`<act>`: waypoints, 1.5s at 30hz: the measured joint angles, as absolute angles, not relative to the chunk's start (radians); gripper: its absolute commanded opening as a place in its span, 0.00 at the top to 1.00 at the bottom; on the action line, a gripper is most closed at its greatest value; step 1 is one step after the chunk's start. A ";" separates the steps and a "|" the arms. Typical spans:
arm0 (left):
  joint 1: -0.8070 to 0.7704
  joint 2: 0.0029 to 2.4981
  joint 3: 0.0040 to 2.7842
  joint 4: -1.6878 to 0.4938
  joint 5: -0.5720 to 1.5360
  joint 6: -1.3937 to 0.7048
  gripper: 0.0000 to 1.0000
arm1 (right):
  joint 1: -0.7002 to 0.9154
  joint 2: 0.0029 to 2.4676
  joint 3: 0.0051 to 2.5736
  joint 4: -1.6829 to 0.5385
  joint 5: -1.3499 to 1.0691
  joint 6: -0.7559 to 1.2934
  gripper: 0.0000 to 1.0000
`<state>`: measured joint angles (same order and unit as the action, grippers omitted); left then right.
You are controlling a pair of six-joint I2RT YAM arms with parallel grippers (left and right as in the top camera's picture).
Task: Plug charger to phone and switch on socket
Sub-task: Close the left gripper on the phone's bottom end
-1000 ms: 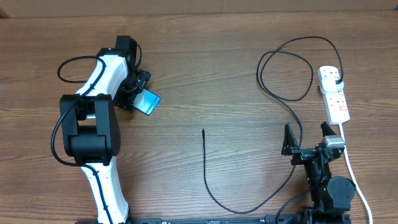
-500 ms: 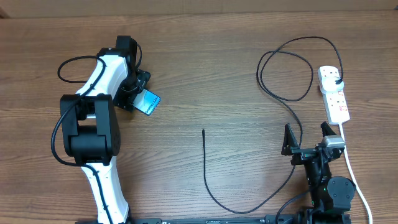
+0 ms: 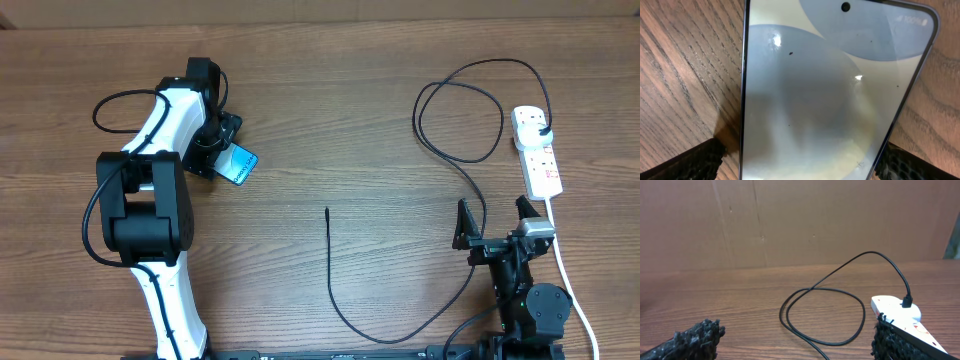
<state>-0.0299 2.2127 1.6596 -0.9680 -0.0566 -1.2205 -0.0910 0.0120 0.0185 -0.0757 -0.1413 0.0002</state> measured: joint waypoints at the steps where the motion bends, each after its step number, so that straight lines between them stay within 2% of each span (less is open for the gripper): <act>1: -0.030 2.213 1.660 -0.968 -0.057 -1.221 0.00 | -0.091 0.012 0.019 -0.076 -0.141 0.000 0.00; 34: -0.030 2.213 1.660 -0.968 -0.057 -1.195 0.00 | -0.091 0.012 0.019 -0.076 -0.141 0.000 0.00; 45: -0.030 2.213 1.660 -0.968 -0.061 -1.193 0.07 | -0.091 0.012 0.019 -0.076 -0.141 0.000 0.00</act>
<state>-0.0299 2.2131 1.6596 -0.9676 -0.0612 -1.1934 -0.0910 0.0120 0.0185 -0.0765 -0.1413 -0.0002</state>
